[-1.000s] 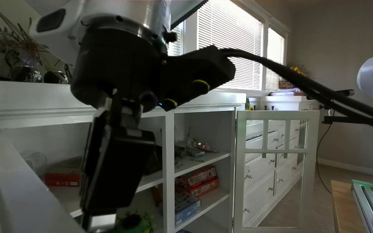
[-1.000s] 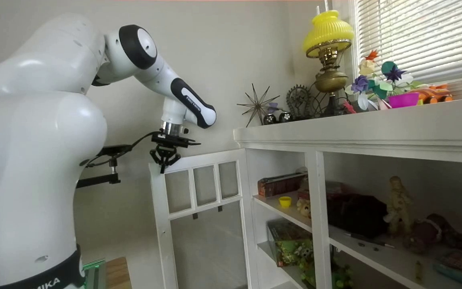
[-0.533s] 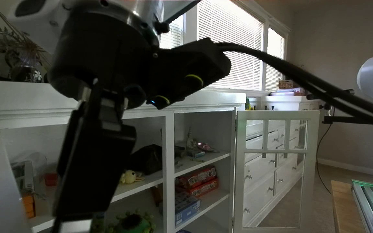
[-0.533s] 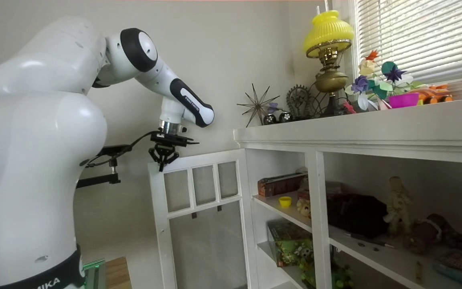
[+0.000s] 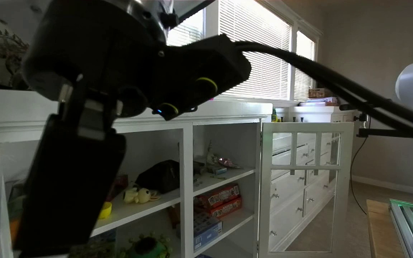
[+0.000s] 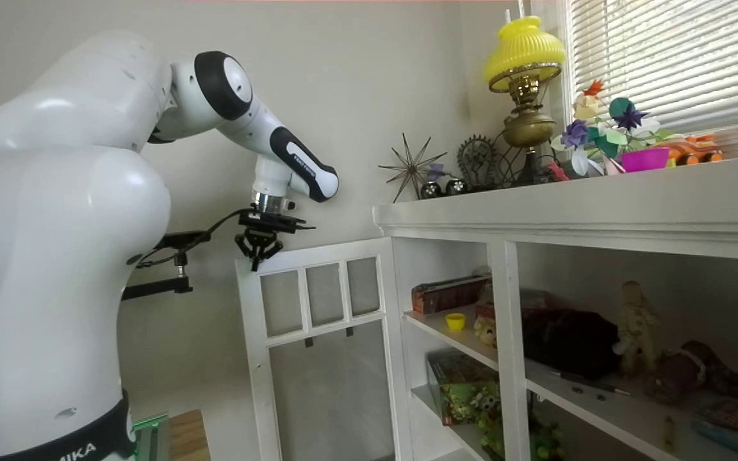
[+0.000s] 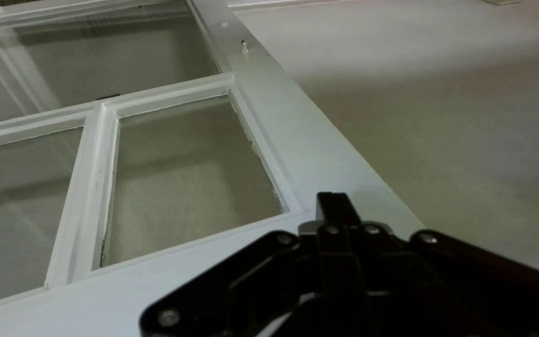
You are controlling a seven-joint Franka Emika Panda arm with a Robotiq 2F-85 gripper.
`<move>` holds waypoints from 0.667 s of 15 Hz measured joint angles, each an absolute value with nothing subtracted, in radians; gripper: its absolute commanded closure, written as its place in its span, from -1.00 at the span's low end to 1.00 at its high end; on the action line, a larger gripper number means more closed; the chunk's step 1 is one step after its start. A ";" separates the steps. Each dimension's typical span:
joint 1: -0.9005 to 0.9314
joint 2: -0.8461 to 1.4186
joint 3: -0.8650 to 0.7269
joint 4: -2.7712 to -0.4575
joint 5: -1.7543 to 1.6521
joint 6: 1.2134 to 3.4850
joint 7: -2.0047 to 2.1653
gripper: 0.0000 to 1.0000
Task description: Open the left cupboard door
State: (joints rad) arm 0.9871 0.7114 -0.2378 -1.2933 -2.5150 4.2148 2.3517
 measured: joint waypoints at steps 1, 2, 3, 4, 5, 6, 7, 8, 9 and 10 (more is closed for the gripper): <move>0.986 0.715 -0.235 -1.286 -2.515 4.215 2.352 1.00; 0.986 0.718 -0.233 -1.278 -2.515 4.215 2.352 1.00; 0.985 0.722 -0.230 -1.271 -2.515 4.215 2.352 1.00; 0.985 0.726 -0.228 -1.264 -2.515 4.215 2.352 1.00; 0.985 0.729 -0.227 -1.259 -2.515 4.215 2.352 1.00; 0.985 0.732 -0.225 -1.252 -2.515 4.215 2.352 1.00; 0.985 0.736 -0.224 -1.247 -2.515 4.215 2.352 1.00; 0.985 0.740 -0.223 -1.240 -2.515 4.215 2.352 1.00; 0.985 0.743 -0.222 -1.234 -2.515 4.215 2.352 1.00; 0.986 0.746 -0.221 -1.228 -2.515 4.215 2.353 1.00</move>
